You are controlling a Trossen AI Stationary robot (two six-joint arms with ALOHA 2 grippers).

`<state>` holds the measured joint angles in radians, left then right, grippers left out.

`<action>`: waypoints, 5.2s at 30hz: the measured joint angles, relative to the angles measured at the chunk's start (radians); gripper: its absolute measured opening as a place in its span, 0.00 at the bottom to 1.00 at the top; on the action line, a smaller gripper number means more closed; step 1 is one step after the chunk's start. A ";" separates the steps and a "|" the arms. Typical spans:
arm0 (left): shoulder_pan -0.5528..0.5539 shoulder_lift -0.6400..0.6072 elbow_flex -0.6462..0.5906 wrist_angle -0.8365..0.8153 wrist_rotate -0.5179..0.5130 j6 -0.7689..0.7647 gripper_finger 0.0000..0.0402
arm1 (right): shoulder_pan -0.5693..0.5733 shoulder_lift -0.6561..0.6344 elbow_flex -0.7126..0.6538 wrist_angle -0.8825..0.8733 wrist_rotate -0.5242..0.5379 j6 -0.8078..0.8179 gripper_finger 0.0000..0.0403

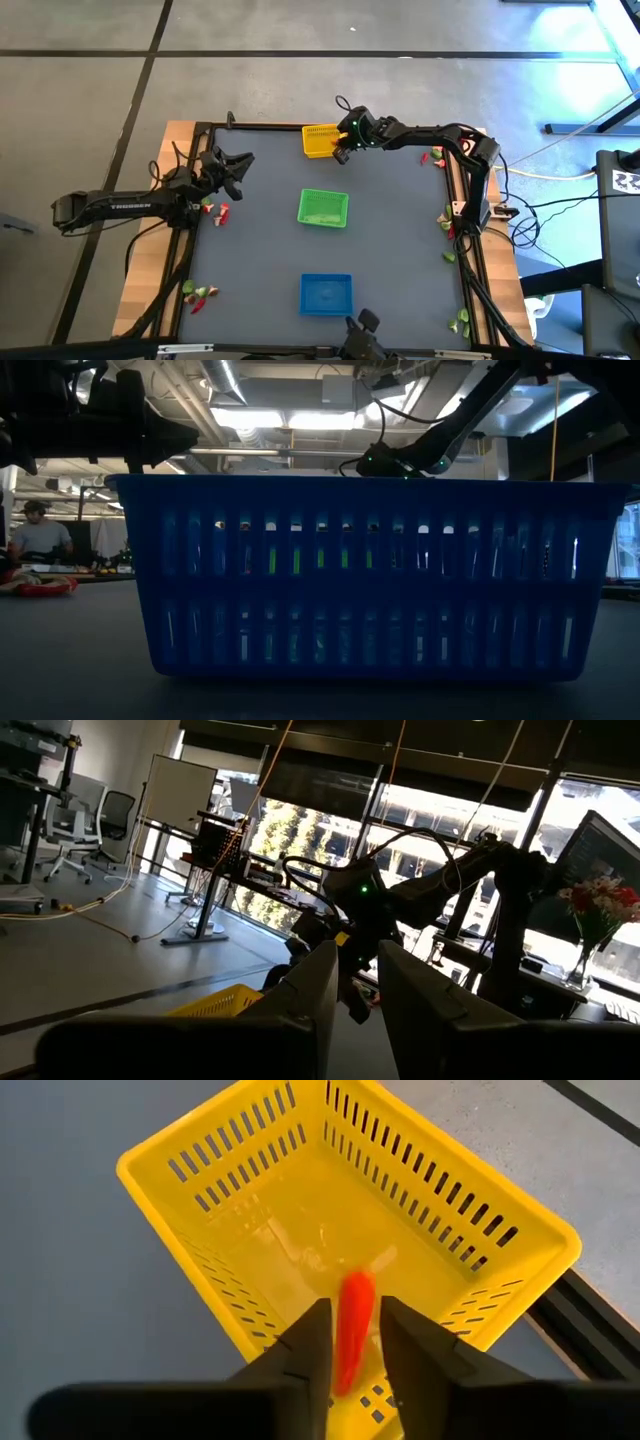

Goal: Sort produce into baskets
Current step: Put the orange chili pepper into the yellow bin, then put the red chili pepper into the yellow bin

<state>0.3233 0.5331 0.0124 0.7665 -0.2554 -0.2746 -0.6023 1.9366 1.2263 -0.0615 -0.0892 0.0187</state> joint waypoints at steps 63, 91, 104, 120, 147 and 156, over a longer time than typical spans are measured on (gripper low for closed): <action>0.000 0.000 0.000 0.000 -0.067 -0.032 0.18 | -0.296 -0.414 -0.249 -0.801 0.384 0.177 0.48; 0.000 0.000 0.000 -0.001 -0.068 -0.012 0.18 | -0.367 -0.322 -0.326 -0.660 0.316 0.186 0.40; 0.000 0.000 0.000 0.000 -0.068 -0.015 0.18 | -0.325 -0.264 -0.325 -0.679 0.415 0.194 0.29; 0.000 0.000 0.000 0.000 -0.068 -0.016 0.18 | -0.326 -0.264 -0.325 -0.694 0.407 0.158 0.09; 0.000 0.000 0.000 0.000 -0.068 -0.012 0.18 | -0.196 -0.270 -0.169 -0.462 0.106 0.078 0.06; 0.000 0.000 0.000 0.000 -0.068 -0.013 0.18 | -0.082 -0.270 -0.161 -0.088 -0.009 0.079 0.06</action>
<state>0.3233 0.5331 0.0124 0.7662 -0.3229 -0.2874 -0.6839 1.6669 1.0653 -0.1492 -0.0982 0.0974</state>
